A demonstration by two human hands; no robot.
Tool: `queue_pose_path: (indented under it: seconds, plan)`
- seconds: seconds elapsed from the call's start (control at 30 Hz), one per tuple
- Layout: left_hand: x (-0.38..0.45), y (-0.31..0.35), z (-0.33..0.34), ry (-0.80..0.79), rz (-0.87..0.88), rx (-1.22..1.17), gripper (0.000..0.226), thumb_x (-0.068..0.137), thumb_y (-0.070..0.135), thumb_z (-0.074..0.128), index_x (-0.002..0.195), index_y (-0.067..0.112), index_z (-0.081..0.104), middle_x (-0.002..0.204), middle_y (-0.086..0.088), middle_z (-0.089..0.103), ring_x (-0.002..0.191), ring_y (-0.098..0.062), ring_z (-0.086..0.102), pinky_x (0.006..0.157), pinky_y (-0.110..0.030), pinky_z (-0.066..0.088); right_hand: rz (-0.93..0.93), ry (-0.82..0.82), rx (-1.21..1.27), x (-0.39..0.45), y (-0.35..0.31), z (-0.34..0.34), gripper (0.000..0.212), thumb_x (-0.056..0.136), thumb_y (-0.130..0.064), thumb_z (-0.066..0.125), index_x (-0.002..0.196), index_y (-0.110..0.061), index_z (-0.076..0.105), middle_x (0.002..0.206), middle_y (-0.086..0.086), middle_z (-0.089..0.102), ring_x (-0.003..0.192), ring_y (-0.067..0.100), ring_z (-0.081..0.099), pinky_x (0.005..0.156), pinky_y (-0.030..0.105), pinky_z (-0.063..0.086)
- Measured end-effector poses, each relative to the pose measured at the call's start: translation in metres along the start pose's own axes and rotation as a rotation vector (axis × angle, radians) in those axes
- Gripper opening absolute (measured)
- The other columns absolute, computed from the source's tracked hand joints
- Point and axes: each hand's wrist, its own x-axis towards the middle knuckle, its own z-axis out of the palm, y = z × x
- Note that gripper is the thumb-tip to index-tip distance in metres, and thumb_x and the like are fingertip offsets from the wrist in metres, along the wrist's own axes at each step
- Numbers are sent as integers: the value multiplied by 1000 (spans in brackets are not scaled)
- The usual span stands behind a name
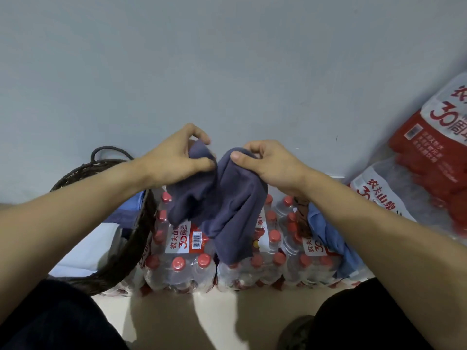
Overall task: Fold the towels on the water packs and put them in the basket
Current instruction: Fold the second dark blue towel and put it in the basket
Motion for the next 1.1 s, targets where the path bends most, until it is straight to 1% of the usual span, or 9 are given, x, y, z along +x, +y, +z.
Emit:
queue_pose_path:
  seconds: [0.13,0.23,0.33,0.5,0.63,0.7,0.8,0.9,1.1]
  plan:
    - [-3,3,22,-230,77,-89,57,78,31,79,128,24,52,104,4,69,52,-13,66,49,-20,50,14,2,205,-6,-6,7,23,94,-27,64,94,-4,63,88,17,69,78,23,65,76,37,54]
    - [0,5,30,-181,184,9,23,89,19,70,108,7,67,84,7,72,39,-2,53,42,-17,42,40,33,357,-6,-5,13,26,92,-27,66,94,-2,61,85,17,67,77,24,63,73,34,54]
    - [1,6,25,-118,184,14,18,93,18,65,93,1,66,64,11,67,35,-6,45,37,-21,38,40,-53,376,-6,-1,9,34,86,-25,73,105,1,62,93,14,72,85,23,70,78,32,58]
    - [3,8,8,-18,200,32,17,96,16,60,82,5,58,53,13,60,37,-11,45,41,-22,39,200,-324,-84,-8,16,-8,40,77,-20,83,112,-6,68,107,12,73,100,29,70,91,46,56]
    - [5,2,-9,91,197,57,19,95,16,62,80,6,57,53,9,59,38,-11,48,47,-22,44,391,-481,-423,-8,33,-25,24,90,-27,71,98,-4,69,72,10,66,61,23,60,53,27,49]
    - [5,-6,-17,82,194,156,19,94,22,63,79,11,59,59,11,61,40,-11,50,49,-22,46,446,-406,-364,-6,39,-36,21,98,-24,59,101,-5,65,74,9,68,55,17,63,45,22,43]
    - [9,-19,-25,43,166,382,19,92,30,64,79,16,61,69,9,63,54,-10,57,60,-30,49,460,-245,-352,-2,47,-54,30,103,-30,47,98,-5,61,82,8,69,62,15,70,54,27,51]
    - [12,-29,-26,-50,149,607,22,91,34,63,82,14,61,77,1,65,75,-23,60,70,-35,48,331,-140,-606,-2,52,-67,42,101,-42,46,75,-11,58,58,-3,55,50,11,50,54,24,41]
    - [10,-28,-15,-285,-32,856,30,81,48,72,83,23,56,81,5,64,80,-22,60,68,-29,43,-23,96,-536,4,45,-59,48,99,-38,52,76,3,60,64,4,51,60,13,44,62,32,41]
